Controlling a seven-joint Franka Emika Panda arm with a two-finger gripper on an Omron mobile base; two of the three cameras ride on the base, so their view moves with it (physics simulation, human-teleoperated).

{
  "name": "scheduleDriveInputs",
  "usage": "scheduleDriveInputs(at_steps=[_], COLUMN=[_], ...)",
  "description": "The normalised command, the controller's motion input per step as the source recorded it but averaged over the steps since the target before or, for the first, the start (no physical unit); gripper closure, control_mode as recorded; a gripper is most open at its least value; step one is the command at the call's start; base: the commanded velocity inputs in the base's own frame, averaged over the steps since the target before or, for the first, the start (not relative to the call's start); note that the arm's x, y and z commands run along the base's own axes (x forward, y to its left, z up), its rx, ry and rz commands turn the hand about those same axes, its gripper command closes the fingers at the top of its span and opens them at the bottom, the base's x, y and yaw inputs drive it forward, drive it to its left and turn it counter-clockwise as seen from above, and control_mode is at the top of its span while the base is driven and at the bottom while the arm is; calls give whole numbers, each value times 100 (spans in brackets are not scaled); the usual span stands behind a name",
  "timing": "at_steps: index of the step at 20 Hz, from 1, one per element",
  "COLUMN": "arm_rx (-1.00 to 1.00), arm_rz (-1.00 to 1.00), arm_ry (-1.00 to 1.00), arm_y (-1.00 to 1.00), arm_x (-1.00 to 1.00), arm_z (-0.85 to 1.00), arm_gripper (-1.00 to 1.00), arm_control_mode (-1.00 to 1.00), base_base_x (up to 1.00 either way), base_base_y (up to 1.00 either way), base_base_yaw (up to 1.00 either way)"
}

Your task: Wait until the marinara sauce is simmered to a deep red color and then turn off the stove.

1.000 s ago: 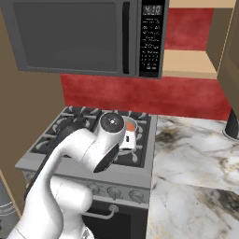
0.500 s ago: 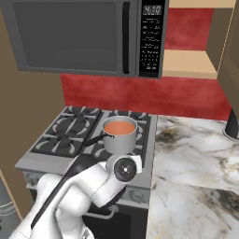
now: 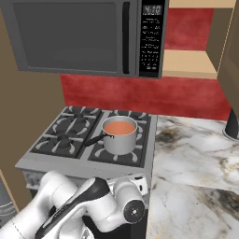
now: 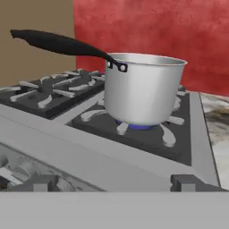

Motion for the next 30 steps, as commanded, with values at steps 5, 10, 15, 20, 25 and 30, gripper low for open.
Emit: scheduleDriveInputs(at_steps=[5,10,15,20,25,30], arm_rx=[0,1,4,8,6,5], arm_rz=[0,-1,-11,-14,-6,0], arm_ry=[-19,-9,-6,-5,0,-1], arm_y=[0,0,0,-9,-11,-13], arm_x=[0,0,0,0,0,14], arm_z=[-69,-55,-47,-30,-11,-2], arm_gripper=[-100,-100,-100,-100,-100,-100], arm_control_mode=[-100,-100,-100,-100,-100,-100], base_base_x=[0,0,0,0,0,0], base_base_y=[0,0,0,0,0,0], base_base_yaw=[0,0,0,0,0,0])
